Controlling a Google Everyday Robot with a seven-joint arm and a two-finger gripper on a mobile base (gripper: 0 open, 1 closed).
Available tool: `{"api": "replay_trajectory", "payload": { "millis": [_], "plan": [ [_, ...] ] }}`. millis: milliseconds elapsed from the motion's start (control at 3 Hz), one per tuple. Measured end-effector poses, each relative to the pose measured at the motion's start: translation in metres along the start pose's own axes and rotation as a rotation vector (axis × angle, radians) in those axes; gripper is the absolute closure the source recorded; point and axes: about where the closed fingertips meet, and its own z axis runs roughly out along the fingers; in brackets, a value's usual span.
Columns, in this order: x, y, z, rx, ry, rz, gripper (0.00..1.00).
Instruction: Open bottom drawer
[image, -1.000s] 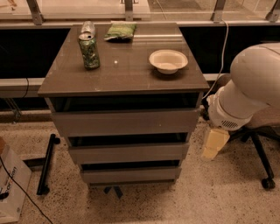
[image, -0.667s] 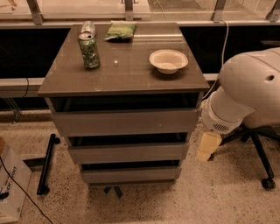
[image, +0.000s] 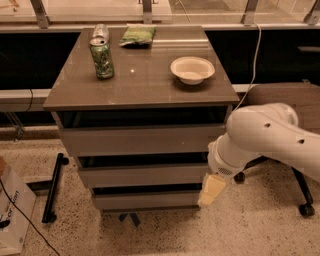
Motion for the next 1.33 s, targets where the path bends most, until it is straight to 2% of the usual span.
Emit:
{"api": "replay_trajectory", "payload": {
  "millis": [333,1000,1333],
  "plan": [
    [0.002,0.018,0.049,-0.063,-0.048,0.036,0.0],
    [0.026,0.04,0.152,-0.19,-0.125,0.133,0.0],
    [0.026,0.04,0.152,-0.19,-0.125,0.133,0.0]
  ]
}}
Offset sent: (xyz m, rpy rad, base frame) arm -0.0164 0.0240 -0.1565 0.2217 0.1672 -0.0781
